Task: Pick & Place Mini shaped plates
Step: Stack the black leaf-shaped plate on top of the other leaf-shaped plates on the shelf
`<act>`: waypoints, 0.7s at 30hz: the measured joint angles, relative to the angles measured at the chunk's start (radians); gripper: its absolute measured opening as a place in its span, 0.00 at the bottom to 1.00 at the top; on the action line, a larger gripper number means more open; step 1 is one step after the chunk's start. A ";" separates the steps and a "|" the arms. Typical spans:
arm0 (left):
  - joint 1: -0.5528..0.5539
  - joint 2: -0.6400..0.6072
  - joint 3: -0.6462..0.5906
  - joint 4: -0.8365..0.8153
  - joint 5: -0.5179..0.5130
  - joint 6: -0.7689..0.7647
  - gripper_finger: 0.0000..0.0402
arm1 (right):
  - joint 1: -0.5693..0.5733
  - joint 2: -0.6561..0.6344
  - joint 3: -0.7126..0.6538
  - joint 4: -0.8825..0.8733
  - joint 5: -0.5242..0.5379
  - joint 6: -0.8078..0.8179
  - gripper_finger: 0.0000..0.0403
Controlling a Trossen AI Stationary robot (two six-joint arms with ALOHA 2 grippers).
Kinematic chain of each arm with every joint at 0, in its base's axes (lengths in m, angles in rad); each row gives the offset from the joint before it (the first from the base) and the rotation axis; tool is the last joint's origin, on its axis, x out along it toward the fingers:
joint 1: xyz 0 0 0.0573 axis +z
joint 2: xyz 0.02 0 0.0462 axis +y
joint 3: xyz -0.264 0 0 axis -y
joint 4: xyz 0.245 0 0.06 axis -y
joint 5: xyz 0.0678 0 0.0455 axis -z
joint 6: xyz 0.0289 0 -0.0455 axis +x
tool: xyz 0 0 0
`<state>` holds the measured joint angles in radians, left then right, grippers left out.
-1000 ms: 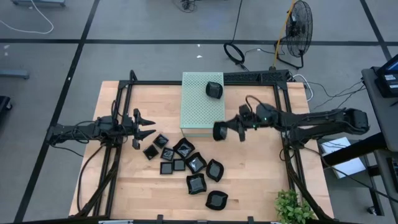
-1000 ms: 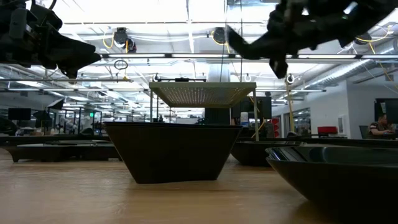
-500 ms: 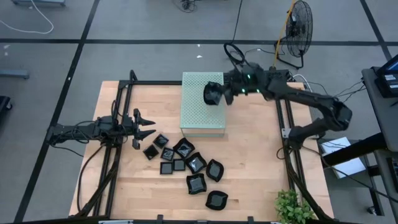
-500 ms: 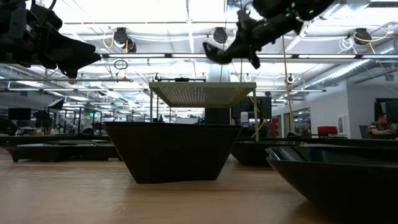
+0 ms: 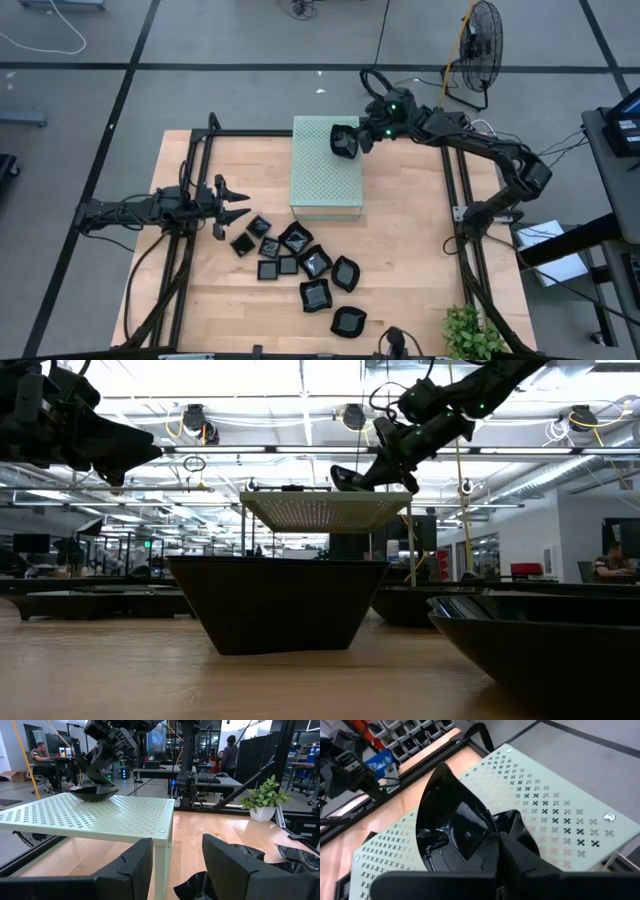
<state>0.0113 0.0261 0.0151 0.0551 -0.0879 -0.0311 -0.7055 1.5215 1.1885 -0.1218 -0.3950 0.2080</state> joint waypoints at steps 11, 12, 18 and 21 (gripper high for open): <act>0.000 0.000 0.000 0.000 0.000 0.000 0.44 | -0.007 -0.007 0.000 -0.018 0.003 -0.013 0.13; 0.000 0.000 0.000 0.000 0.000 0.000 0.44 | -0.007 -0.007 0.000 -0.018 0.003 -0.013 0.15; 0.000 0.000 0.000 0.000 0.000 0.000 0.44 | -0.007 -0.007 0.000 0.025 0.002 -0.012 0.23; 0.000 0.000 0.000 0.000 0.000 0.000 0.44 | -0.002 -0.009 0.000 0.059 -0.003 -0.012 0.25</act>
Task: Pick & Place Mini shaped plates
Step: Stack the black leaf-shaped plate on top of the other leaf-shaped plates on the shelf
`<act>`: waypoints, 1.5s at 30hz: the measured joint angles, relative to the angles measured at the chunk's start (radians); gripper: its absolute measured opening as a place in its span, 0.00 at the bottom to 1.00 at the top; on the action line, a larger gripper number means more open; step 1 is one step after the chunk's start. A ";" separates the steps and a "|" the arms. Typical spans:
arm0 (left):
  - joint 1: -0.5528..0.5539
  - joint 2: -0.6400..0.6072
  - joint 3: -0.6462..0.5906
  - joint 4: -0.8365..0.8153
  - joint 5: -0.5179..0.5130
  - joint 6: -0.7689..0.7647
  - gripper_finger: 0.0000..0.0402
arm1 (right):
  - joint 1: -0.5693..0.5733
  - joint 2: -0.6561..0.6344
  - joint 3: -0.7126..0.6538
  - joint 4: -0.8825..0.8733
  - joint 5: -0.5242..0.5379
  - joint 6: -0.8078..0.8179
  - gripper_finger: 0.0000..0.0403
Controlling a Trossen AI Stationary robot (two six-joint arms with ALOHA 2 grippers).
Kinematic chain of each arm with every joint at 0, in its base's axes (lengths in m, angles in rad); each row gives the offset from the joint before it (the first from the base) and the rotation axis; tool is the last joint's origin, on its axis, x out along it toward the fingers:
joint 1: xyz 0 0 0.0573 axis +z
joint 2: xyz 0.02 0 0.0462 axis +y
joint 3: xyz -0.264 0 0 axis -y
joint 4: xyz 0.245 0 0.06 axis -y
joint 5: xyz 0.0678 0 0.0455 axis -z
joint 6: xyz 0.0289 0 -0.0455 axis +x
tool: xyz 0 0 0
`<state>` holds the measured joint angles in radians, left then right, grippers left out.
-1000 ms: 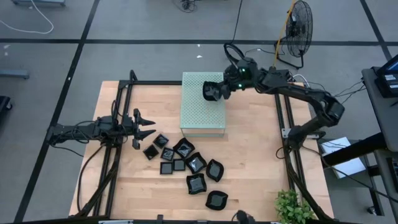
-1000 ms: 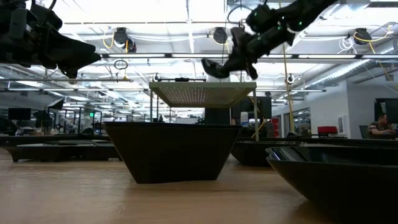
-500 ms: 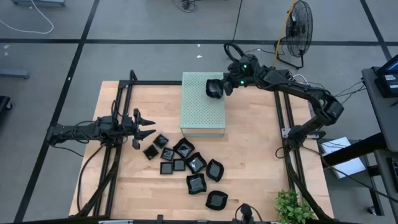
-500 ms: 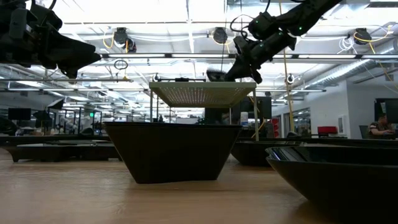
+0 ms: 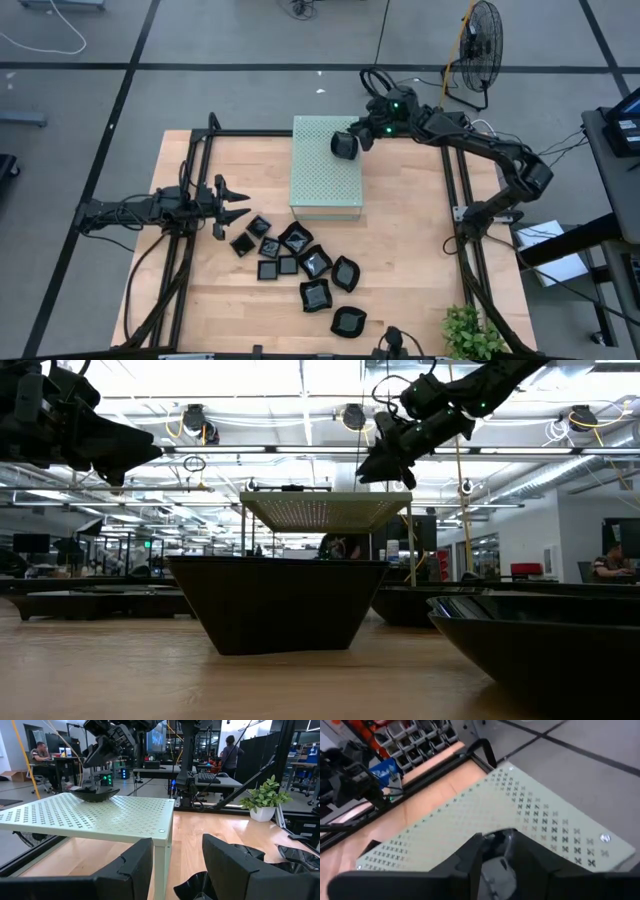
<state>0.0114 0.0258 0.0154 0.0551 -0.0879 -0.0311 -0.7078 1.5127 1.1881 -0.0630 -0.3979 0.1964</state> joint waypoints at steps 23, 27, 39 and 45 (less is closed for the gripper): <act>0.000 0.000 0.000 0.000 0.000 0.000 0.44 | 0.665 -0.553 -0.455 0.240 -0.302 -0.049 0.20; 0.000 0.000 0.000 0.000 0.000 0.000 0.44 | 0.789 -0.731 -0.655 0.359 -0.138 -0.021 0.19; 0.000 0.000 0.000 0.000 0.000 0.000 0.44 | 0.851 -1.017 -1.029 0.456 -0.098 -0.196 0.19; 0.000 0.000 0.000 0.000 0.000 0.000 0.44 | 0.851 -1.039 -1.066 0.548 -0.096 -0.313 0.19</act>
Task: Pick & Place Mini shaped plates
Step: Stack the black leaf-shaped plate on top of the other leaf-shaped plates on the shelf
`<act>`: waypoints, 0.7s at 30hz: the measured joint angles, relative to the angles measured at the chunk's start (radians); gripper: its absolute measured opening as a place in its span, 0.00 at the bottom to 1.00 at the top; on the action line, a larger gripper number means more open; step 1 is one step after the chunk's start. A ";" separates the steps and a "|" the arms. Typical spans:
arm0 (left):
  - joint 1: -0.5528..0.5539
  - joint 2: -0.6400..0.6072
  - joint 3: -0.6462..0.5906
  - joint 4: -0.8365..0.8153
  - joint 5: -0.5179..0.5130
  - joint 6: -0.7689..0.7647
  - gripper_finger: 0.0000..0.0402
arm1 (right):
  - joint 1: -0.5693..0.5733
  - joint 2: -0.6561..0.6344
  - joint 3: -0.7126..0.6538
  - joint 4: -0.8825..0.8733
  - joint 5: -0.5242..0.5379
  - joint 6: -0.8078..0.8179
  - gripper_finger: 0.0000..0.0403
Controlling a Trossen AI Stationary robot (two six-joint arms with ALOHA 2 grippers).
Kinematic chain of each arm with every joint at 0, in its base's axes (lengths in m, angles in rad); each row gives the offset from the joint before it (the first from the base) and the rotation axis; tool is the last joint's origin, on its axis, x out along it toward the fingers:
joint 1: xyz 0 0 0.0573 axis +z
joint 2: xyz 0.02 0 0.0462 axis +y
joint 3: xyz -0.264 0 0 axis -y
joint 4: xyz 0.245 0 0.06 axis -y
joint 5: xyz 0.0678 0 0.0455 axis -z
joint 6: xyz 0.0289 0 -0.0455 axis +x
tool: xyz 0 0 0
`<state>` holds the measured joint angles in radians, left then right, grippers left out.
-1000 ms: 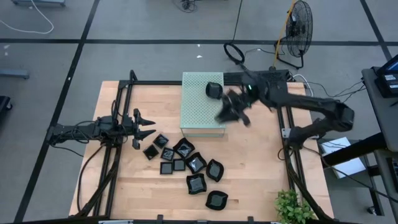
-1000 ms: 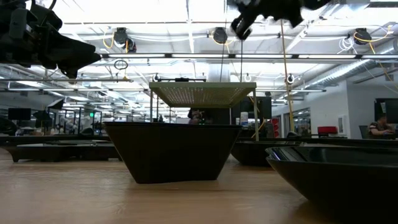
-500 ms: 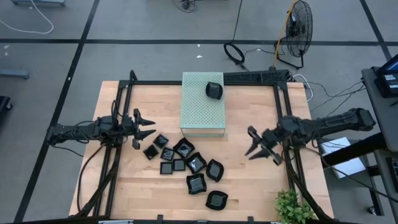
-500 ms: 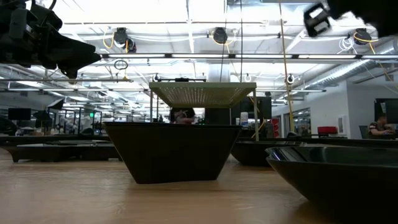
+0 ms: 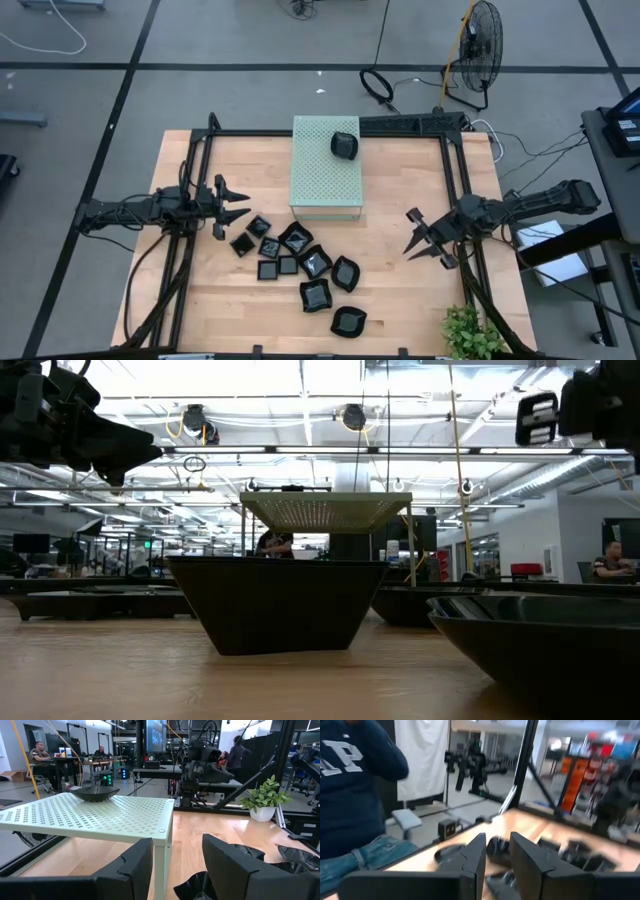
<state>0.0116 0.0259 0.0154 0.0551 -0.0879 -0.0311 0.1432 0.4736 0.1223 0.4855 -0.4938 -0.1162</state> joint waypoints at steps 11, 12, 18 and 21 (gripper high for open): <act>0.000 0.000 0.000 0.000 0.000 0.000 0.44 | 0.000 0.000 0.000 0.039 0.000 0.017 0.19; 0.000 0.000 0.000 0.000 0.000 0.000 0.44 | 0.000 0.000 0.000 0.018 0.000 0.038 0.19; 0.000 0.000 0.000 0.000 0.000 0.000 0.44 | 0.015 0.002 -0.044 -0.036 -0.004 0.162 0.19; 0.000 0.000 0.000 0.000 0.000 0.000 0.44 | 0.025 0.001 -0.095 0.036 0.006 0.189 0.19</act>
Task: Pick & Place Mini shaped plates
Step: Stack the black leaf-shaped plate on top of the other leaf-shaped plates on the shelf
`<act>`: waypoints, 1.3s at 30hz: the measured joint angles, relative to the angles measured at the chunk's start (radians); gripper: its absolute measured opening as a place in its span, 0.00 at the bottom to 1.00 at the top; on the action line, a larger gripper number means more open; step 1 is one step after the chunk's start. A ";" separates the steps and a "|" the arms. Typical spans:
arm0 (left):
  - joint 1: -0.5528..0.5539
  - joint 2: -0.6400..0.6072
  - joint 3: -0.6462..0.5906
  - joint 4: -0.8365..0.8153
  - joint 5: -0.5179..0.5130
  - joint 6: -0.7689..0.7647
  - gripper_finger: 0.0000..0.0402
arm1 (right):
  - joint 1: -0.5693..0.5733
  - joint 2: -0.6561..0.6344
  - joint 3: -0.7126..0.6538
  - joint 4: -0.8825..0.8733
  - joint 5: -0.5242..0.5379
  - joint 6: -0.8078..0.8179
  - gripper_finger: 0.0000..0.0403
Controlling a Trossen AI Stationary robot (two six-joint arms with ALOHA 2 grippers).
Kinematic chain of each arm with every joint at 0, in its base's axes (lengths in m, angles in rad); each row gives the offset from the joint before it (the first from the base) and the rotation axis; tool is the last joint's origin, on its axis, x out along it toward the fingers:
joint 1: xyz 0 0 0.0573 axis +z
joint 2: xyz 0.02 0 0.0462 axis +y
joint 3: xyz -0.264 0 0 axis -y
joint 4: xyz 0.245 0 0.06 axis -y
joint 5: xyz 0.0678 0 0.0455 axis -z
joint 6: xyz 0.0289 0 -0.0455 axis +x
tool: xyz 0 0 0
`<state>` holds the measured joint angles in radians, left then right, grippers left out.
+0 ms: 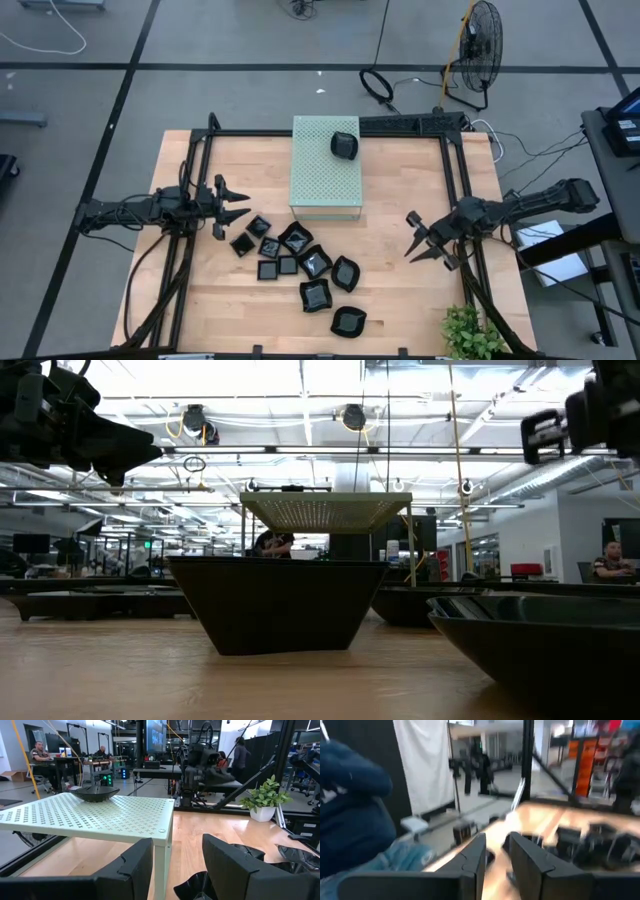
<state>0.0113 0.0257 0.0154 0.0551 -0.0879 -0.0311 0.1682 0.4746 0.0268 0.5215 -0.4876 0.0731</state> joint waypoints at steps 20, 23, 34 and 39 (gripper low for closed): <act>0.000 0.000 0.000 0.000 0.000 0.000 0.44 | 0.238 0.053 -0.011 -0.022 0.283 0.095 0.18; 0.000 0.000 0.000 0.000 0.000 0.000 0.44 | 0.255 0.060 -0.011 -0.010 0.283 0.075 0.18; 0.000 0.000 0.000 0.000 0.000 0.000 0.44 | 0.310 0.102 -0.012 0.061 0.283 0.067 0.18; 0.000 0.000 0.000 0.000 0.000 0.000 0.44 | 0.354 0.139 -0.012 0.113 0.283 0.064 0.18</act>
<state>0.0113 0.0258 0.0154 0.0551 -0.0879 -0.0311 0.5225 0.6137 0.0147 0.6349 -0.2050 0.1371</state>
